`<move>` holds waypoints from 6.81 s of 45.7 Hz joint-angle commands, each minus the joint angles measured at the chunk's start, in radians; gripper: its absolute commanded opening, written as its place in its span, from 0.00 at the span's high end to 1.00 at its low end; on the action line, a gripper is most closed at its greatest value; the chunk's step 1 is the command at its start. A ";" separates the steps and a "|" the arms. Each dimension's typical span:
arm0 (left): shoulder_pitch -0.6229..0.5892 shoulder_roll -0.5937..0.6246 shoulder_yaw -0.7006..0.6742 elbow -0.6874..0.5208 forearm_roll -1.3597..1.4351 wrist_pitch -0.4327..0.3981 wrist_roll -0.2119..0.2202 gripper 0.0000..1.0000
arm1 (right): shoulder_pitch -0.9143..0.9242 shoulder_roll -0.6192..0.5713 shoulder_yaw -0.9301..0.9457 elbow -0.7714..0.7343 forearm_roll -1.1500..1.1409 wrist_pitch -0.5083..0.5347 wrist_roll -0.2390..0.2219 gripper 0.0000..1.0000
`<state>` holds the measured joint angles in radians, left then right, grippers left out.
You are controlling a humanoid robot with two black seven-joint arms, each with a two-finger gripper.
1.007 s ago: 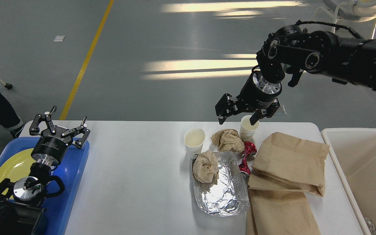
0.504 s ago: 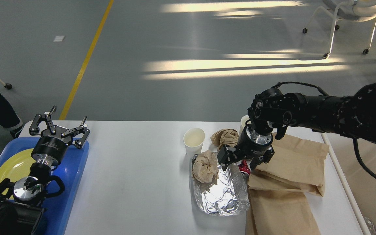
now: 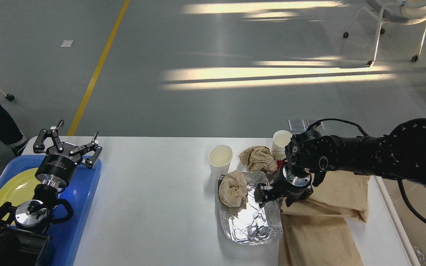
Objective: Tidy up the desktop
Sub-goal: 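Lower the right gripper onto the foil tray and grasp it, then lift the foil tray and drop it into the white bin, then raise the right gripper and move it toward the paper cup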
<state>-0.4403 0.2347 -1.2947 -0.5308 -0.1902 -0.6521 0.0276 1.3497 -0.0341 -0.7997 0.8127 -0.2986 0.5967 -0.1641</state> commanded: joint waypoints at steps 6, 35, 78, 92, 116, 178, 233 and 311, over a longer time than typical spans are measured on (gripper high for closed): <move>0.000 0.000 0.000 0.000 0.000 0.002 0.000 0.04 | -0.024 0.000 0.000 0.000 -0.024 -0.071 0.000 0.33; 0.000 0.000 0.000 0.000 0.000 0.002 0.000 0.04 | -0.064 0.033 0.002 0.000 -0.030 -0.101 0.000 1.00; 0.000 0.000 0.000 0.000 0.000 0.000 0.000 0.04 | 0.186 -0.202 0.008 0.318 -0.028 -0.098 0.009 1.00; 0.000 0.000 0.000 0.000 0.000 0.002 0.000 0.04 | 0.261 -0.331 0.017 0.381 -0.028 -0.063 0.014 1.00; 0.000 0.000 0.000 0.000 0.000 0.000 0.000 0.04 | 0.535 -0.622 0.264 0.344 -0.024 0.221 0.012 1.00; 0.000 0.000 0.000 0.000 0.000 0.000 0.000 0.04 | -0.380 -0.902 0.234 -0.213 0.357 -0.385 0.006 0.95; 0.000 0.000 0.000 0.000 0.000 0.002 0.000 0.04 | 0.353 -0.330 -0.199 0.017 0.355 -0.172 0.001 0.00; 0.000 0.000 0.000 0.000 0.000 0.000 0.000 0.04 | -0.038 0.191 0.068 -0.319 0.361 -0.222 -0.002 0.00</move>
<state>-0.4402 0.2347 -1.2947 -0.5307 -0.1902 -0.6519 0.0276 1.3413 0.1433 -0.7292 0.5317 0.0644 0.3748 -0.1649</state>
